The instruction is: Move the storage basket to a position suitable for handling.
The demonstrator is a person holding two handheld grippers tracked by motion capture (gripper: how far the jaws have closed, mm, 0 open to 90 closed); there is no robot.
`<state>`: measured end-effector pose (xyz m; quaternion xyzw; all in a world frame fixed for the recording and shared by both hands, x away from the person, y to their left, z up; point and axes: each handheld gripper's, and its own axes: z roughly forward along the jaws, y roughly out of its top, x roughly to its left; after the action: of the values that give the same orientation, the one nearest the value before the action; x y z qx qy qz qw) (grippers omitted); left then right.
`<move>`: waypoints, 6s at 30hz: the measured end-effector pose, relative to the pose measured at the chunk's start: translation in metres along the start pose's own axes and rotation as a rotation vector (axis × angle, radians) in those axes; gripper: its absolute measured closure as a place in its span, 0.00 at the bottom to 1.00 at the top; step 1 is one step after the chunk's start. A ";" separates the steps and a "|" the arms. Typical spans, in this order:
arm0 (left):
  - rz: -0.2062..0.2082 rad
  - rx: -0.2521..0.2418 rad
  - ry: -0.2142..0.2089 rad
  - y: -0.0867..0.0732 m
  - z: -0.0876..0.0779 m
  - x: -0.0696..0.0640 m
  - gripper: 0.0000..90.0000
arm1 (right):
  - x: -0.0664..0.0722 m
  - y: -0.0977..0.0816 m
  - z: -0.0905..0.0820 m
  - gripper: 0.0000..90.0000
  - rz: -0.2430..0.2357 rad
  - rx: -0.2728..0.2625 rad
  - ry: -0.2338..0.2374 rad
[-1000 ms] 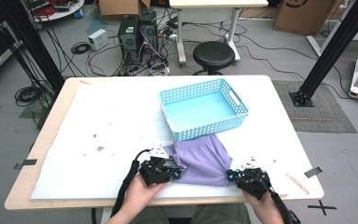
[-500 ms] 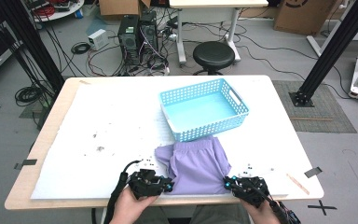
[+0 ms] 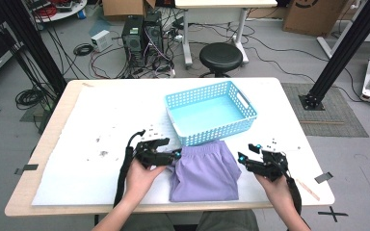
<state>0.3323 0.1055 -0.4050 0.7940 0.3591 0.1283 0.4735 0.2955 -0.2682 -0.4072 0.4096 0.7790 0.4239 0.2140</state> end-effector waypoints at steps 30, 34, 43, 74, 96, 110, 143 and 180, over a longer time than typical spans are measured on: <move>-0.030 0.040 0.088 -0.015 -0.003 0.048 0.42 | -0.022 0.020 0.081 0.63 -0.023 0.139 0.045; -0.075 0.077 0.044 -0.034 -0.011 0.047 0.44 | -0.018 0.020 0.091 0.64 -0.014 0.182 0.056; -0.011 0.174 0.033 -0.038 0.007 0.040 0.75 | -0.006 0.020 0.099 0.99 -0.052 0.236 0.092; -0.026 -0.066 0.147 0.001 0.029 0.056 0.40 | -0.057 0.022 0.058 0.44 0.079 0.008 -0.085; -0.032 -0.098 0.091 0.019 0.046 0.080 0.51 | -0.075 0.039 0.083 0.45 0.003 -0.015 -0.010; -0.028 -0.099 0.108 0.005 0.035 0.085 0.32 | -0.063 0.038 0.082 0.42 0.026 -0.020 0.025; -0.017 -0.069 0.008 0.004 0.040 0.081 0.46 | -0.057 0.034 0.077 0.41 0.016 0.002 -0.007; -0.042 -0.113 0.078 0.001 0.020 0.081 0.34 | -0.059 0.031 0.068 0.33 0.064 -0.029 -0.061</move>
<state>0.4012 0.1481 -0.4257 0.7527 0.3863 0.1691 0.5056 0.3899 -0.2739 -0.4197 0.4441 0.7523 0.4288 0.2299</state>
